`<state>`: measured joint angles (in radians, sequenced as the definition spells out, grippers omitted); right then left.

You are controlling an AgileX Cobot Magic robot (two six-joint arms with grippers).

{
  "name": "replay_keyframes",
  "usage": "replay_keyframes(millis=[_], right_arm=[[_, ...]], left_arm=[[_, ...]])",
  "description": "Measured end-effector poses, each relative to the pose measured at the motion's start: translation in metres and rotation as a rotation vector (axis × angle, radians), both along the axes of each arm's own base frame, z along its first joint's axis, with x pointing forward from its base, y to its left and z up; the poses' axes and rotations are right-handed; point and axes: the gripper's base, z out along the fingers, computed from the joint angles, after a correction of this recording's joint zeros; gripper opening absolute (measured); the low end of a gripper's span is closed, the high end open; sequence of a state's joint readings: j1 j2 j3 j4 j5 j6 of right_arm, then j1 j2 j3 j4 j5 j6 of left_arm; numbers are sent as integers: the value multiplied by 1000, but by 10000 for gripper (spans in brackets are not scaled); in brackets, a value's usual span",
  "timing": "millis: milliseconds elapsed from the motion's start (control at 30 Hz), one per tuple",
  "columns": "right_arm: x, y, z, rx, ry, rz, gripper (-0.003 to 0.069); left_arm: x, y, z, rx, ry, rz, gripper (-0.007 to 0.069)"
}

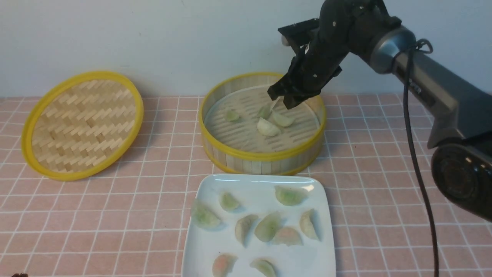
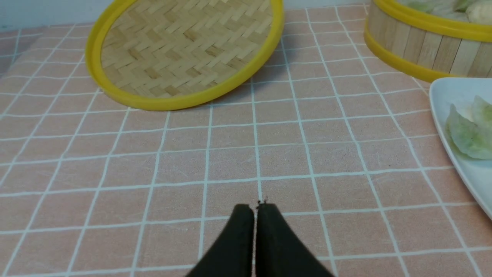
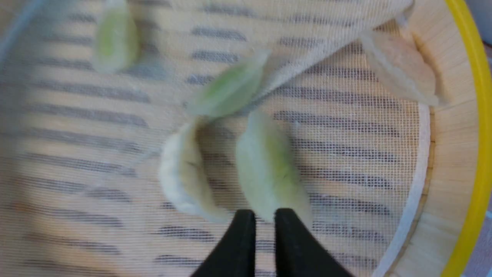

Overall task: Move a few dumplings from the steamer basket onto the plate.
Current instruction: Use the right arm to grab a dumpling from inside the steamer

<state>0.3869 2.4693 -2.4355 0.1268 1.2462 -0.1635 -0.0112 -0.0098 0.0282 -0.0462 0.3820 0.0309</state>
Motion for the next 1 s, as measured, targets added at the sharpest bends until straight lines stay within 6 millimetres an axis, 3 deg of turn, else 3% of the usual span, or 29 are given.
replay_keyframes(millis=[100, 133, 167, 333, 467, 567, 767, 900, 1000], right_arm=[[4, 1, -17, -23, 5, 24, 221], [4, 1, -18, -24, 7, 25, 229], [6, 2, -28, -37, 16, 41, 305], [12, 3, -47, -48, 4, 51, 415], [17, 4, -52, -42, -36, 46, 384], [18, 5, -58, -42, -32, 46, 276], [17, 5, -56, -47, -22, 48, 274], [11, 3, -39, -59, 8, 56, 274], [7, 1, 3, -30, -59, 51, 274]], left_arm=[[0, 0, 0, 0, 0, 0, -6], [0, 0, 0, 0, 0, 0, -6], [0, 0, 0, 0, 0, 0, -6], [0, 0, 0, 0, 0, 0, -6], [0, 0, 0, 0, 0, 0, -6], [0, 0, 0, 0, 0, 0, -6], [0, 0, 0, 0, 0, 0, -6], [0, 0, 0, 0, 0, 0, -6], [0, 0, 0, 0, 0, 0, -6]])
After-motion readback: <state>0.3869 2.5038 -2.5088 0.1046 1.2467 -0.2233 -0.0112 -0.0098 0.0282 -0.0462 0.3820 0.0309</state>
